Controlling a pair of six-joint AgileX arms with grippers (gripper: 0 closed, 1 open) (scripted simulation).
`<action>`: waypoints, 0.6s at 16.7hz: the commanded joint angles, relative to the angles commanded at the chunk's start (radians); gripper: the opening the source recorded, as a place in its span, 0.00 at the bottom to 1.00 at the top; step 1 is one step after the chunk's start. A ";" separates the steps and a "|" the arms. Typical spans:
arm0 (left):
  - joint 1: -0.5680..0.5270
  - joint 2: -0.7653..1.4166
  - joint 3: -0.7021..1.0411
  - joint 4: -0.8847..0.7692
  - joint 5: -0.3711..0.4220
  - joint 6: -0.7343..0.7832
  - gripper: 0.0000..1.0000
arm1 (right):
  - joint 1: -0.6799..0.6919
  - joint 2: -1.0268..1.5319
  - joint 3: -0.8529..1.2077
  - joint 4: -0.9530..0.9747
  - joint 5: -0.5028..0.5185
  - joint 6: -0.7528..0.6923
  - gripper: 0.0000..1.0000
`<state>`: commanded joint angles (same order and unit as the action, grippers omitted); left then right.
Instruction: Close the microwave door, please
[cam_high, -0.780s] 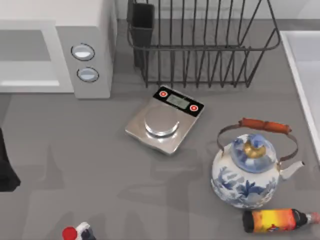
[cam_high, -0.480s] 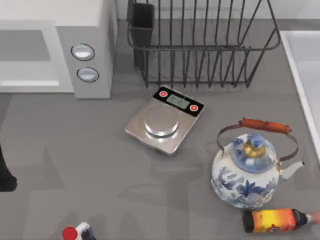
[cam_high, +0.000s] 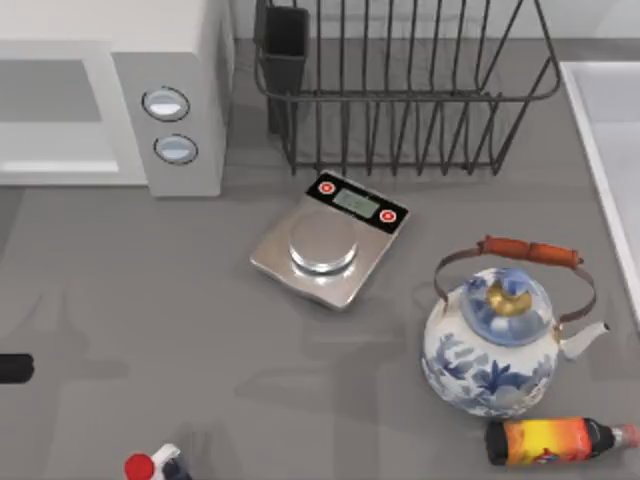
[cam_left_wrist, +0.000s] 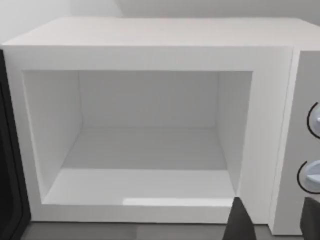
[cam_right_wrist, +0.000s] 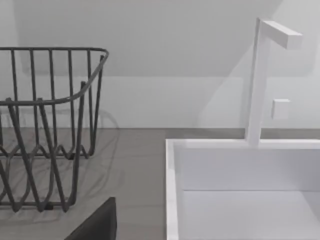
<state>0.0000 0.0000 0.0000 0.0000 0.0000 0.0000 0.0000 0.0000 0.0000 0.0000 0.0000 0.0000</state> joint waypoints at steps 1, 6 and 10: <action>0.000 0.000 0.000 0.000 0.000 0.000 0.02 | 0.000 0.000 0.000 0.000 0.000 0.000 1.00; 0.000 0.000 0.000 0.000 0.000 0.000 0.00 | 0.000 0.000 0.000 0.000 0.000 0.000 1.00; 0.000 0.000 0.000 0.000 0.000 0.000 0.00 | 0.000 0.000 0.000 0.000 0.000 0.000 1.00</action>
<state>0.0000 0.0000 0.0000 0.0000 0.0000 0.0000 0.0000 0.0000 0.0000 0.0000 0.0000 0.0000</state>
